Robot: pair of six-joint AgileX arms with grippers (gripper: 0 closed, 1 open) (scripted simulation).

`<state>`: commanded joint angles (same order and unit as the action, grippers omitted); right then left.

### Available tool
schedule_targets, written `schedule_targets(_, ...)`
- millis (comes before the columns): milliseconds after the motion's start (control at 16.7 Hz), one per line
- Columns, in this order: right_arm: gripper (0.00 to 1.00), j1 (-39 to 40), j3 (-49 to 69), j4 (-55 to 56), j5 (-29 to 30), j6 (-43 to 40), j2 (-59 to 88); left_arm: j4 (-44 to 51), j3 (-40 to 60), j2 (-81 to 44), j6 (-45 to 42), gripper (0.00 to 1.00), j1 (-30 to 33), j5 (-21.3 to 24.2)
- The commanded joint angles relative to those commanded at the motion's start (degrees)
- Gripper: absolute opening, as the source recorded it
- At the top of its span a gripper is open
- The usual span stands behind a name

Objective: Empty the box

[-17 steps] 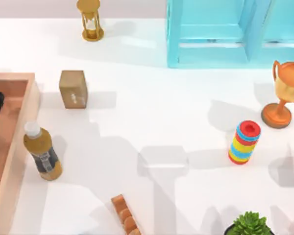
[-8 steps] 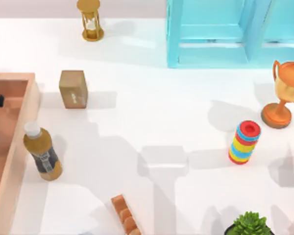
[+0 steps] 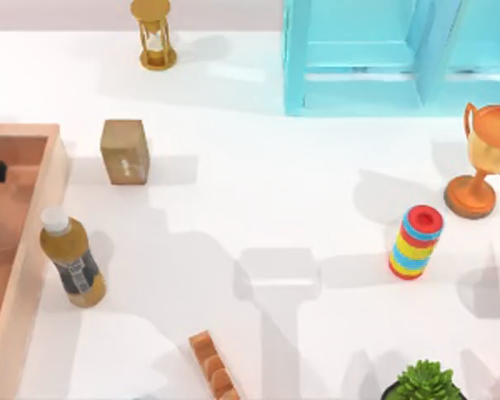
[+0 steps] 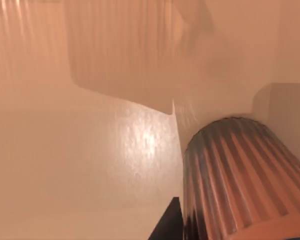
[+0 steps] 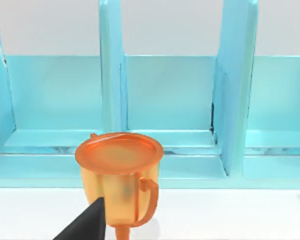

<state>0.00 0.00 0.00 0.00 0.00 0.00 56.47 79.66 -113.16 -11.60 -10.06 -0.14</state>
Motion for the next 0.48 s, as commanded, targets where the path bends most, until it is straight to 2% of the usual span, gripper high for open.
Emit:
schedule_targets(240, 1.00, 0.00, 0.00, 0.00, 0.00, 0.00, 0.00, 0.85, 0.89, 0.50, -0.31, 0.00, -0.05, 0.28)
schedule_targets(480, 1.00, 0.00, 0.00, 0.00, 0.00, 0.00, 0.00, 9.10, 9.31, 3.25, -1.85, 0.00, -0.18, 1.83)
